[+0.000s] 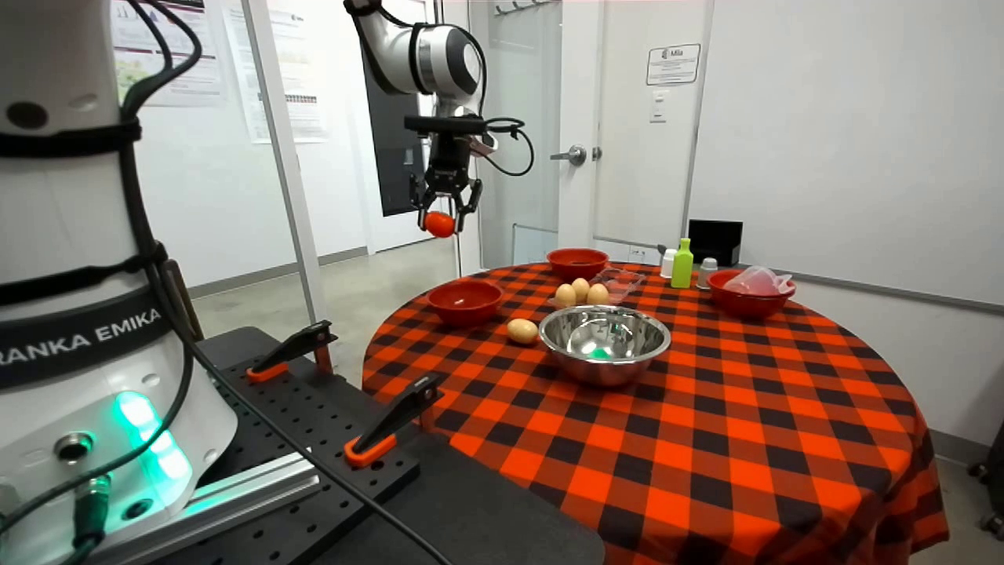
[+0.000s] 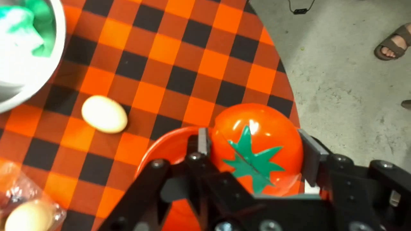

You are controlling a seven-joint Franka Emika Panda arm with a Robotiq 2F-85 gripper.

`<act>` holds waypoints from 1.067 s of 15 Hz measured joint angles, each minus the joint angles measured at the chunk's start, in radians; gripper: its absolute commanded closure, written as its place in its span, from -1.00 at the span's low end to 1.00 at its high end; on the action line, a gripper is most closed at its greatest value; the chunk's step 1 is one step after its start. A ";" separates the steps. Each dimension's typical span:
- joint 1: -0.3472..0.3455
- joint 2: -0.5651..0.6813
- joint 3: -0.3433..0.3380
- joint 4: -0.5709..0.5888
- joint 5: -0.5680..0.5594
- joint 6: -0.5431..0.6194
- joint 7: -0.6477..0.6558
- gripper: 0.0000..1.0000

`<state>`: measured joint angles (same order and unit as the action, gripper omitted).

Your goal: Remove the tomato from the red bowl and put it on the table

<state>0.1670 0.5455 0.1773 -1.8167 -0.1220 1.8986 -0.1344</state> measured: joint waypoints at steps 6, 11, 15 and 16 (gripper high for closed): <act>-0.018 -0.172 -0.018 -0.352 0.111 0.075 0.167 0.23; -0.053 -0.208 -0.070 -0.571 0.138 0.224 0.228 0.23; -0.078 -0.201 -0.102 -0.595 0.135 0.295 0.228 0.23; -0.079 -0.199 -0.104 -0.585 0.133 0.302 0.228 0.23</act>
<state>0.0885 0.3470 0.0729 -2.4022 0.0109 2.2006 0.0932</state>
